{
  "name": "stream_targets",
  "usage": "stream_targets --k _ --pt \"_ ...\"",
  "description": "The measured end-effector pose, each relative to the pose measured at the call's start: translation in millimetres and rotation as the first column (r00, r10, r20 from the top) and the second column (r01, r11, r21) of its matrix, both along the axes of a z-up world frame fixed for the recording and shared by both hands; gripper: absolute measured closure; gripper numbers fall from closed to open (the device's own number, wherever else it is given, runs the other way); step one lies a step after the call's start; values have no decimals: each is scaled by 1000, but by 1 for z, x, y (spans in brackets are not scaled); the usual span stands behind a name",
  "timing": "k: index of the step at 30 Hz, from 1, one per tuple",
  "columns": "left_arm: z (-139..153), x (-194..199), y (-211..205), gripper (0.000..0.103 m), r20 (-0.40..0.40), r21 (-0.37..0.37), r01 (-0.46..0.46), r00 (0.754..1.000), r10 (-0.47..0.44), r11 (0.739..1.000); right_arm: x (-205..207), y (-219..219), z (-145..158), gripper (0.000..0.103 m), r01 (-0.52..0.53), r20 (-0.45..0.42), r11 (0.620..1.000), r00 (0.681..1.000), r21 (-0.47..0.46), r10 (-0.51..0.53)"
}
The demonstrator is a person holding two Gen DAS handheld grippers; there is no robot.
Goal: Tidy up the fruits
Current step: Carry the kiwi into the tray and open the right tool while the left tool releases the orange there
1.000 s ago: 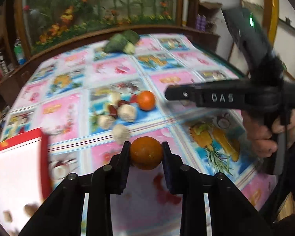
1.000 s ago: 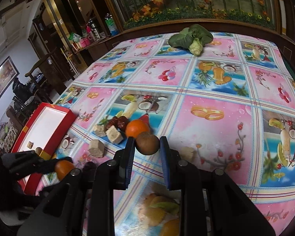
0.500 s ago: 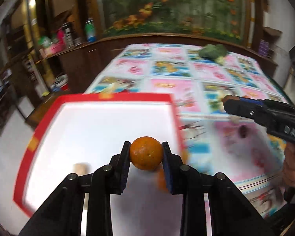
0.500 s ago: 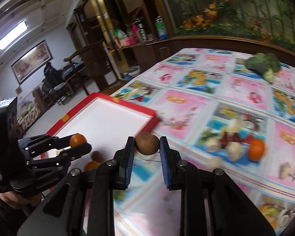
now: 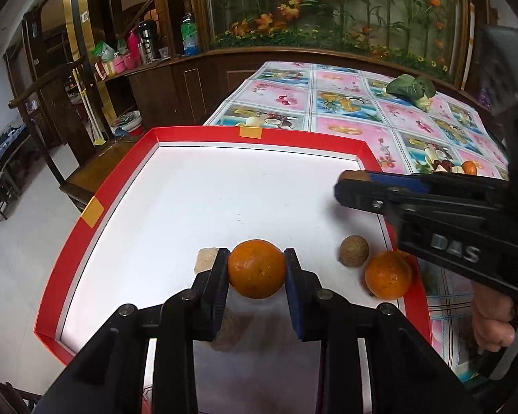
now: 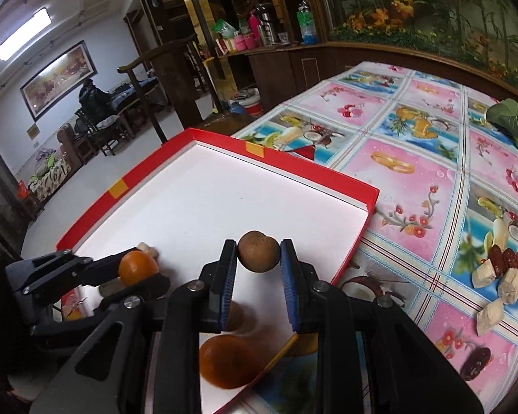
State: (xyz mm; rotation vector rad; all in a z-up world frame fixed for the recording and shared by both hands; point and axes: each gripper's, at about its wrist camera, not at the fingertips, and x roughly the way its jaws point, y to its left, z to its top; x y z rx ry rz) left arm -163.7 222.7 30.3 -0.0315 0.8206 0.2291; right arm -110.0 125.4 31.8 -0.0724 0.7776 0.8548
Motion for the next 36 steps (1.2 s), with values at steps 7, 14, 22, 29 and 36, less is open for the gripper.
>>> stream_targets --k 7,14,22,29,36 --pt "-3 2 -4 72 -11 21 -1 1000 1 1000 3 3 -10 75 -4 -13 999 1000 -49 3" --pt "-7 3 -9 70 -37 61 -39 998 41 997 0 -3 -10 75 -36 -11 998 999 -42 36" --pt "-1 1 -15 46 -31 111 -88 995 92 990 -5 -21 -1 56 -47 -22 999 999 27 48" --pt "0 2 -18 32 -26 142 -121 992 126 982 -6 -28 2 56 -20 -33 998 999 55 22" --pt "0 4 -16 26 -30 159 -148 988 155 976 -6 -30 1 55 -8 -43 997 999 74 11"
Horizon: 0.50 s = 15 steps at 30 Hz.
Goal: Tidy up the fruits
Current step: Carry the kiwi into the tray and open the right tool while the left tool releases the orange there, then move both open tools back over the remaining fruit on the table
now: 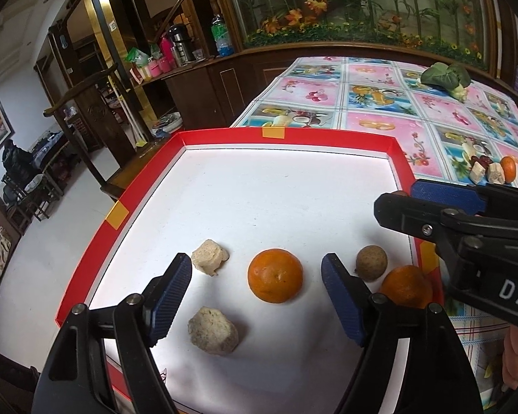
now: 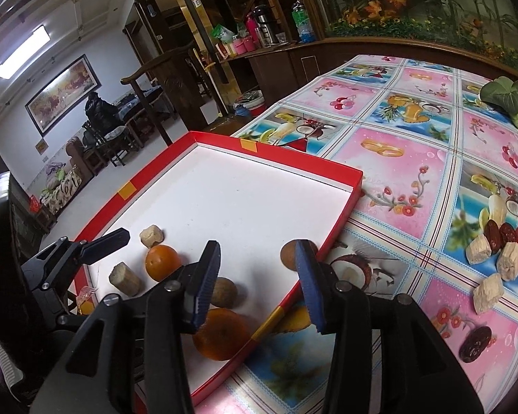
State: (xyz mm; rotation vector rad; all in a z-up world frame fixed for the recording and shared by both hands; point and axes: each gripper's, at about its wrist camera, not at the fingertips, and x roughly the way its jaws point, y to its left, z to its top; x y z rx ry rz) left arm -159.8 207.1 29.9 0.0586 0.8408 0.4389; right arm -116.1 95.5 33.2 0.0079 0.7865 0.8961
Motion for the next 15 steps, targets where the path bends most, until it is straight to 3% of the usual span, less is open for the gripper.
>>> stream_targets --k 15 --pt "8 1 -3 26 0 21 -1 1000 1 1000 -2 -4 2 54 8 7 1000 1000 -6 -8"
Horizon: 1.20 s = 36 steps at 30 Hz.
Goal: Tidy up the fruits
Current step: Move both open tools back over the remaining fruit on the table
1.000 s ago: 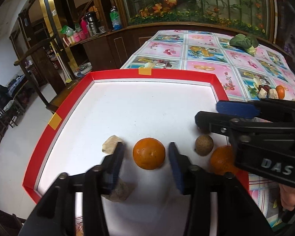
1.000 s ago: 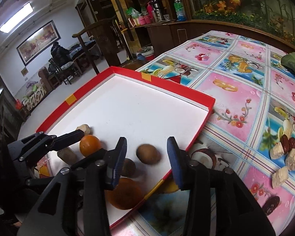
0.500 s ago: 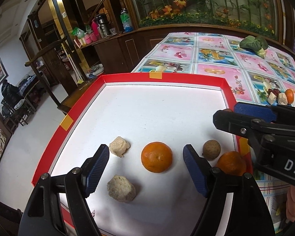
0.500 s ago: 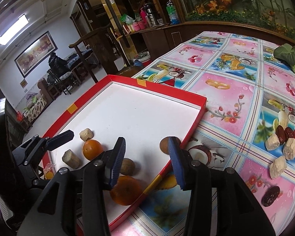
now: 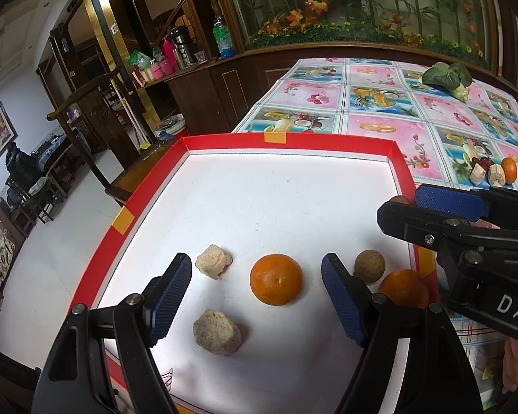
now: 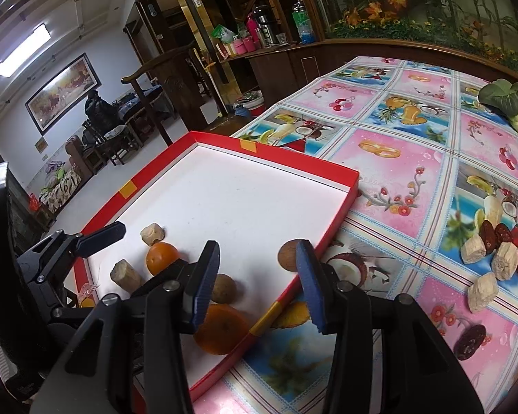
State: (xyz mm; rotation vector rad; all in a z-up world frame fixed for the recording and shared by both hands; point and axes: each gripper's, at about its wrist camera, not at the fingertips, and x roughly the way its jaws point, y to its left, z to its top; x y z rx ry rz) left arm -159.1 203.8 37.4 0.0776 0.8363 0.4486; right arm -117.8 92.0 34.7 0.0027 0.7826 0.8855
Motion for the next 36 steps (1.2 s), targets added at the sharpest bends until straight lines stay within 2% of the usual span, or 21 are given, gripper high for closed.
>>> stream_targets --k 7,14,18,26,30,36 --pt "8 2 -9 25 9 17 15 1000 -15 1000 10 -32 7 54 53 6 998 999 15 -53" --pt "17 8 -36 25 22 25 74 997 -75 997 32 -93 18 53 164 21 986 986 38 -165" --pt "21 16 -62 25 22 27 146 989 -146 989 52 -143 24 53 263 28 963 964 54 -265" --pt "20 35 -115 25 2 7 289 957 -289 957 89 -229 22 53 420 -45 904 908 81 -417" --pt "14 43 -139 25 -17 -34 360 933 -361 932 97 -240 15 53 435 -63 899 900 51 -431" --pt "0 53 -161 25 -41 -103 421 904 -427 901 93 -217 2 53 375 -20 925 926 -60 -376"
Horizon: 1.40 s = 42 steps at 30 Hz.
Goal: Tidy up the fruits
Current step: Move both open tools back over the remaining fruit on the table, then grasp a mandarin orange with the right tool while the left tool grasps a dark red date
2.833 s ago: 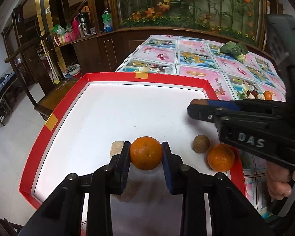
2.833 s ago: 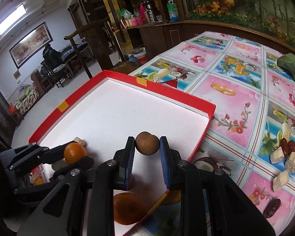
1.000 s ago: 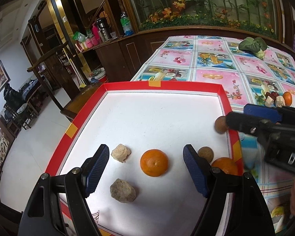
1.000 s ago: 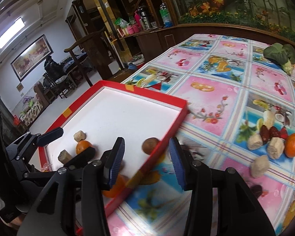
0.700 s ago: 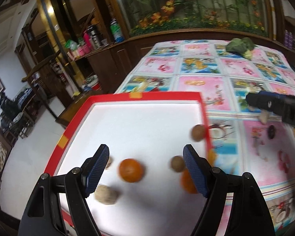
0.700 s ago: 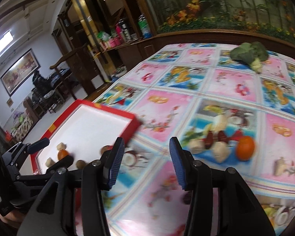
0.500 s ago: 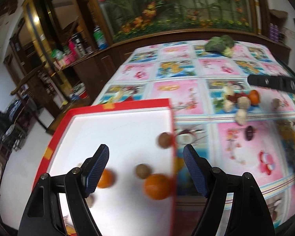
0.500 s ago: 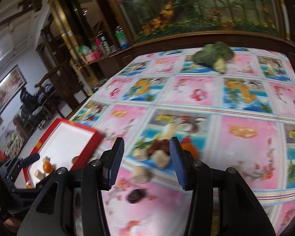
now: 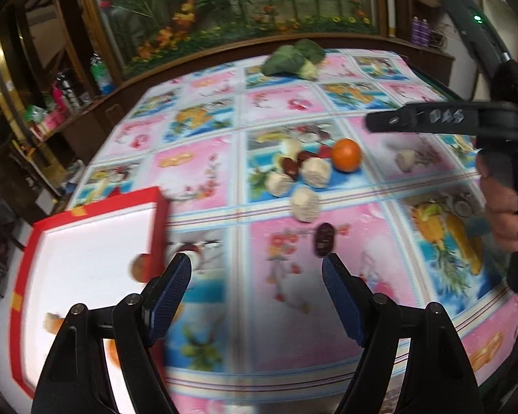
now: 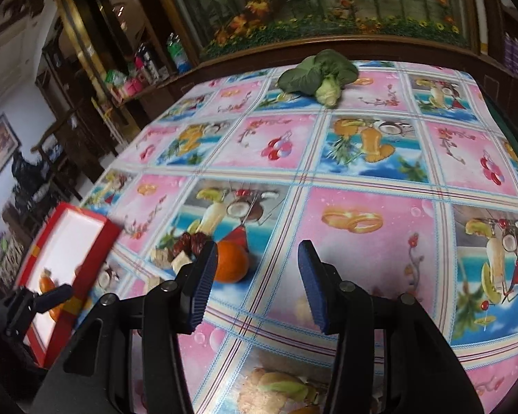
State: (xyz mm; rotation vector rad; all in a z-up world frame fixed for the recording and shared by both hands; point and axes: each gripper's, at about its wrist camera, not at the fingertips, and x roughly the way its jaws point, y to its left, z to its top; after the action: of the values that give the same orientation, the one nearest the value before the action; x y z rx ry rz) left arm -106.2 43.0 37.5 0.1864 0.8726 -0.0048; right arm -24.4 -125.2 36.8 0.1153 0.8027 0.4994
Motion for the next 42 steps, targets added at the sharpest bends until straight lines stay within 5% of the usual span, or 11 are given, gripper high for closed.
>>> stream_targets --k 12,18,21,29,42 --pt "-8 4 -11 25 -26 -81 37 999 -39 996 11 23 -25 54 -29 -63 999 998 30 31" --pt "-6 1 -9 25 -24 -91 22 999 -24 996 8 30 -26 55 -11 -13 1000 1000 -19 10" --pt "-5 -3 -7 25 -23 -89 14 1000 -16 996 5 41 -28 66 -48 -15 997 999 -59 48" --pt "-3 -15 -3 25 -25 -93 -4 1000 2 996 4 40 -30 68 -47 -42 998 998 -45 45" --pt "-4 -3 15 25 -25 -87 -49 999 47 995 26 -26 -19 69 167 -176 986 971 3 -164"
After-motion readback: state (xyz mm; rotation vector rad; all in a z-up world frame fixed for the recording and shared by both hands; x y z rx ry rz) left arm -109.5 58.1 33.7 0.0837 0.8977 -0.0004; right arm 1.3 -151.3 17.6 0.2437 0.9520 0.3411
